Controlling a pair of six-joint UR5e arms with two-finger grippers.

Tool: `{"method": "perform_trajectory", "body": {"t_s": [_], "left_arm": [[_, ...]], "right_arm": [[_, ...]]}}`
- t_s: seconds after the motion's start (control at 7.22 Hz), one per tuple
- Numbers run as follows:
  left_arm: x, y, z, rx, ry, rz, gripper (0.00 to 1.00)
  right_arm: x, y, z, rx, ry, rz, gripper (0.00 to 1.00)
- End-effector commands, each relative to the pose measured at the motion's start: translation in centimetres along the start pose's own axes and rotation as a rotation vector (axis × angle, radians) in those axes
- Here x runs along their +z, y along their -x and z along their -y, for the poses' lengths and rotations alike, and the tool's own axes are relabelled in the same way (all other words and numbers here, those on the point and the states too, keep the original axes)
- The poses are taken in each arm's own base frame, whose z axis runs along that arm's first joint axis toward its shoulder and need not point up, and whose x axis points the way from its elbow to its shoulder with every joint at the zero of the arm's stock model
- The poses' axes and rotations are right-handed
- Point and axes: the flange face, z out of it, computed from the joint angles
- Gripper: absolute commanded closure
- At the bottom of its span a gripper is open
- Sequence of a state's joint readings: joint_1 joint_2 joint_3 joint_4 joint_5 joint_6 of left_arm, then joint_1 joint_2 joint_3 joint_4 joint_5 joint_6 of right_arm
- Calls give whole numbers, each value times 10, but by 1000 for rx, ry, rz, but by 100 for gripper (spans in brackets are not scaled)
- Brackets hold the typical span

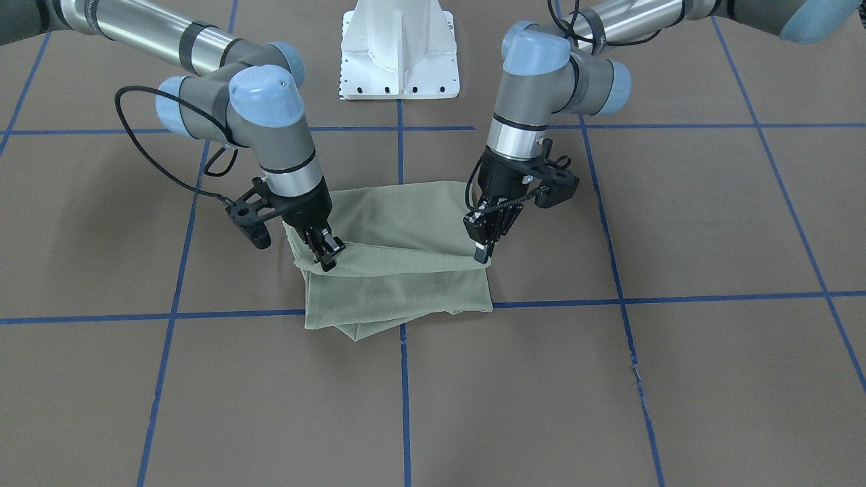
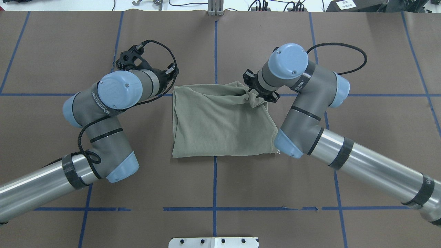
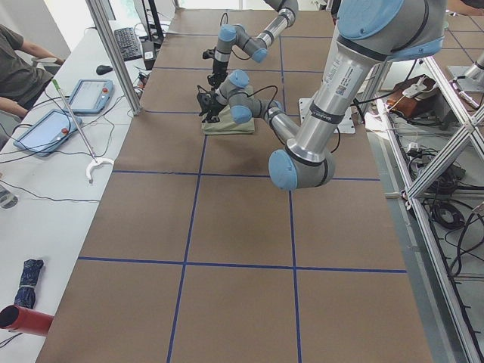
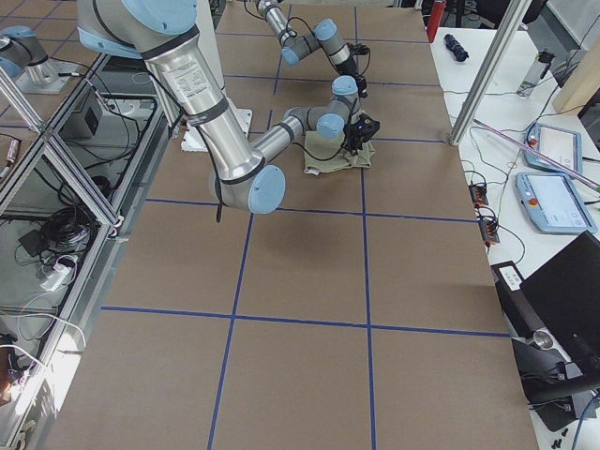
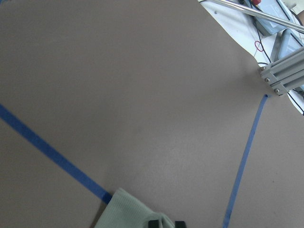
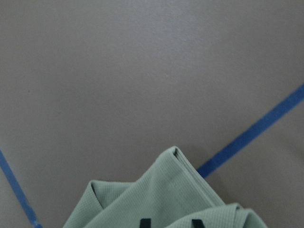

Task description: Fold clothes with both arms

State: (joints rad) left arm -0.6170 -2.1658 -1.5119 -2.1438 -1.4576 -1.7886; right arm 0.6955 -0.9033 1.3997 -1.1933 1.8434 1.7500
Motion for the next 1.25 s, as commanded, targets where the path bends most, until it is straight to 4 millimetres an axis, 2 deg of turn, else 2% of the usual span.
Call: {"method": "perform_trajectory", "body": {"t_s": [0.0, 0.14, 0.28, 0.42, 0.55, 0.69, 0.83, 0.97, 1.11], "left_arm": [[6, 1, 15, 45, -15, -8, 53], [1, 1, 25, 107, 20, -11, 53], [-17, 16, 49, 179, 102, -6, 53], [-45, 40, 82, 319, 153, -12, 53], [-62, 78, 122, 466, 179, 9, 53], [-80, 119, 173, 625, 221, 25, 53], [-102, 173, 235, 771, 255, 49, 53], [-131, 219, 298, 903, 264, 65, 50], [-156, 248, 349, 964, 300, 93, 49]], "right_arm": [[-27, -11, 85, -156, 78, 4, 0], [-35, -34, 120, -168, 82, -5, 0], [-39, -66, 148, -202, 84, -21, 0], [-52, -104, 175, -253, 88, -30, 0], [-69, -139, 216, -327, 87, -34, 0], [-84, -169, 254, -419, 84, -76, 0], [-99, -185, 281, -525, 94, -136, 0], [-120, -203, 308, -603, 110, -190, 0], [-145, -236, 334, -668, 139, -234, 0]]}}
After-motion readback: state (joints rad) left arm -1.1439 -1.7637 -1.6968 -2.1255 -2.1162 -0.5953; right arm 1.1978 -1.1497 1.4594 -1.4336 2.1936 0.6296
